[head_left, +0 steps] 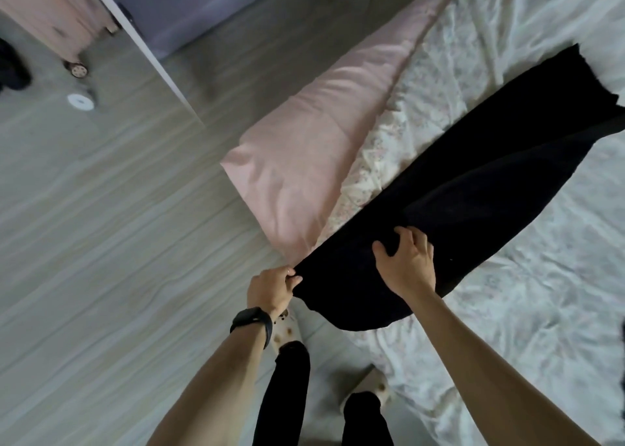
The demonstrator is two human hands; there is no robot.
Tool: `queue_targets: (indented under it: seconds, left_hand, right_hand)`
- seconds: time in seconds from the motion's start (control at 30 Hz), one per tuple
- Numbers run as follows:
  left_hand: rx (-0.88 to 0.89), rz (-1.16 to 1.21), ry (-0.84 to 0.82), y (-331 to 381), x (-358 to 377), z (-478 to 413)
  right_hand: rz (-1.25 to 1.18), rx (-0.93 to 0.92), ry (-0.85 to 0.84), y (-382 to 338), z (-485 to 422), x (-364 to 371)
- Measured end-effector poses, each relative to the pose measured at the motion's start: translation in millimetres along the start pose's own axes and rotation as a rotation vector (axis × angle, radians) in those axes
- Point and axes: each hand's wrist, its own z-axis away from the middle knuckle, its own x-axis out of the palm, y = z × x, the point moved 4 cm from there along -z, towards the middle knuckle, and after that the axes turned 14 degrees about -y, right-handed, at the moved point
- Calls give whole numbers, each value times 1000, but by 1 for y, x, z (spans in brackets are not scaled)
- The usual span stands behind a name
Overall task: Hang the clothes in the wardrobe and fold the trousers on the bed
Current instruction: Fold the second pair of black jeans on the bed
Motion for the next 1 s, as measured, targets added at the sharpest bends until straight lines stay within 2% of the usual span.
queue_targets:
  seconds: [0.2, 0.3, 0.47, 0.73, 1.0]
  left_hand:
    - [-9, -158, -33, 32, -7, 1]
    - [13, -142, -1, 56, -16, 13]
    - [127, -91, -52, 123, -46, 16]
    - [353, -266, -80, 278, -75, -27]
    - [355, -503, -111, 367, -71, -87]
  right_hand:
    - [230, -43, -140, 4, 6, 23]
    - [229, -86, -181, 12, 14, 23]
    - [-84, -78, -215, 19, 20, -1]
    - [-541, 50, -21, 68, -26, -92]
    - [-706, 294, 154, 122, -123, -224]
